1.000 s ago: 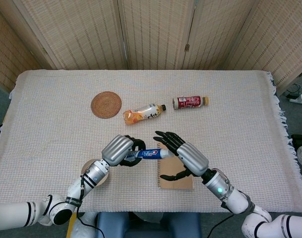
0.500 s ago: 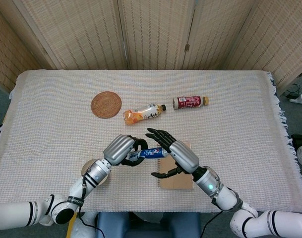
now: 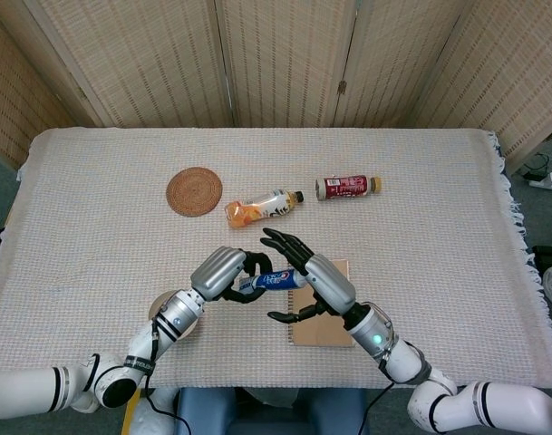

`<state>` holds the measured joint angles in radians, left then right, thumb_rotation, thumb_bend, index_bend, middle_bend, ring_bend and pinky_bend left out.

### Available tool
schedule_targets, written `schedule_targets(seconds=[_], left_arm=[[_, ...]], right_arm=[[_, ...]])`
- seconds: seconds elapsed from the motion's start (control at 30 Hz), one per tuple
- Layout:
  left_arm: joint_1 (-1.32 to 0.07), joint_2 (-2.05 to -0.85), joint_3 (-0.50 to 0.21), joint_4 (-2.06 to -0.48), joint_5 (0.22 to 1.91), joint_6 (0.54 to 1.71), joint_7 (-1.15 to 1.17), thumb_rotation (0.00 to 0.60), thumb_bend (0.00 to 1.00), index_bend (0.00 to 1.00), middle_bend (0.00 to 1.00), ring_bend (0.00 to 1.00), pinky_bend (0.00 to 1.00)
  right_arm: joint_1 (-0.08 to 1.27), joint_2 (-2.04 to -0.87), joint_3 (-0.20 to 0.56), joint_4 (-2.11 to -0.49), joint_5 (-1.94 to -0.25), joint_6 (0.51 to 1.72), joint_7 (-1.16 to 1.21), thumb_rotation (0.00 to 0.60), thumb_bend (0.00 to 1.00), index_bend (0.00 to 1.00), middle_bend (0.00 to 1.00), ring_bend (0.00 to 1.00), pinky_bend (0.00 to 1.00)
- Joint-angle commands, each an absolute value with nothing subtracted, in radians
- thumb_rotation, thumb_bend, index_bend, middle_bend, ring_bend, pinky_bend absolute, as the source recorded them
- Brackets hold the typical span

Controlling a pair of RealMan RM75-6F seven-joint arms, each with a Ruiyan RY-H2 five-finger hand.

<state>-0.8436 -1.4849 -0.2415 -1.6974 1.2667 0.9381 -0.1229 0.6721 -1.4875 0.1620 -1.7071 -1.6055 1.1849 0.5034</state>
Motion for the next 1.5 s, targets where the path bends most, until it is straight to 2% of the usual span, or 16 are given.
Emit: schedule_targets(seconds=[0.03, 0.23, 0.57, 0.8, 0.93, 1.1, 1.2, 1.3, 1.37, 1.43, 1.5], left_arm=[[-0.843, -1.486, -0.242, -1.694, 1.269, 0.936, -0.135, 0.600, 0.80, 0.77, 0.78, 0.68, 0.50], [-0.840, -1.485, -0.237, -1.681, 1.290, 0.944, -0.146, 0.600, 0.80, 0.77, 0.78, 0.68, 0.50], [-0.831, -1.483, -0.204, -1.629, 1.334, 0.955, -0.125, 0.600, 0.80, 0.77, 0.78, 0.66, 0.49], [-0.860, -1.490, -0.177, -1.553, 1.233, 0.898, 0.126, 0.600, 0.80, 0.73, 0.78, 0.61, 0.44], [-0.886, -1.513, -0.166, -1.518, 1.114, 0.868, 0.300, 0.600, 0.80, 0.68, 0.73, 0.55, 0.39], [-0.907, -1.563, -0.154, -1.452, 1.021, 0.887, 0.451, 0.600, 0.80, 0.62, 0.68, 0.50, 0.36], [-0.916, -1.591, -0.142, -1.407, 0.982, 0.903, 0.533, 0.600, 0.76, 0.57, 0.61, 0.44, 0.34], [-0.914, -1.609, -0.137, -1.377, 0.950, 0.915, 0.569, 0.600, 0.69, 0.47, 0.53, 0.37, 0.32], [-0.909, -1.603, -0.139, -1.383, 0.916, 0.922, 0.591, 0.600, 0.63, 0.31, 0.41, 0.27, 0.29], [-0.901, -1.588, -0.141, -1.403, 0.897, 0.934, 0.602, 0.600, 0.60, 0.19, 0.33, 0.20, 0.25], [-0.885, -1.565, -0.138, -1.427, 0.898, 0.957, 0.598, 0.600, 0.59, 0.13, 0.28, 0.16, 0.22]], right_arm=[[0.676, -1.494, 0.162, -1.700, -1.606, 1.189, 0.523, 0.442, 0.26, 0.00, 0.00, 0.00, 0.00], [0.667, -1.481, 0.154, -1.696, -1.628, 1.221, 0.547, 0.443, 0.26, 0.00, 0.00, 0.00, 0.00], [0.622, -1.375, 0.141, -1.719, -1.640, 1.277, 0.530, 0.442, 0.26, 0.00, 0.00, 0.00, 0.00], [0.583, -1.277, 0.133, -1.755, -1.647, 1.313, 0.475, 0.441, 0.26, 0.00, 0.00, 0.00, 0.00], [0.560, -1.237, 0.121, -1.769, -1.646, 1.326, 0.447, 0.442, 0.26, 0.00, 0.00, 0.00, 0.00], [0.532, -1.201, 0.098, -1.766, -1.656, 1.340, 0.433, 0.441, 0.26, 0.00, 0.00, 0.00, 0.00], [0.516, -1.183, 0.086, -1.758, -1.663, 1.348, 0.428, 0.440, 0.26, 0.00, 0.00, 0.00, 0.00], [0.500, -1.166, 0.075, -1.753, -1.669, 1.358, 0.425, 0.439, 0.26, 0.00, 0.00, 0.00, 0.00], [0.489, -1.153, 0.068, -1.746, -1.672, 1.365, 0.420, 0.440, 0.26, 0.00, 0.00, 0.00, 0.00], [0.477, -1.140, 0.062, -1.740, -1.671, 1.371, 0.417, 0.438, 0.26, 0.00, 0.00, 0.00, 0.00], [0.462, -1.122, 0.054, -1.730, -1.668, 1.380, 0.415, 0.441, 0.26, 0.00, 0.00, 0.00, 0.00]])
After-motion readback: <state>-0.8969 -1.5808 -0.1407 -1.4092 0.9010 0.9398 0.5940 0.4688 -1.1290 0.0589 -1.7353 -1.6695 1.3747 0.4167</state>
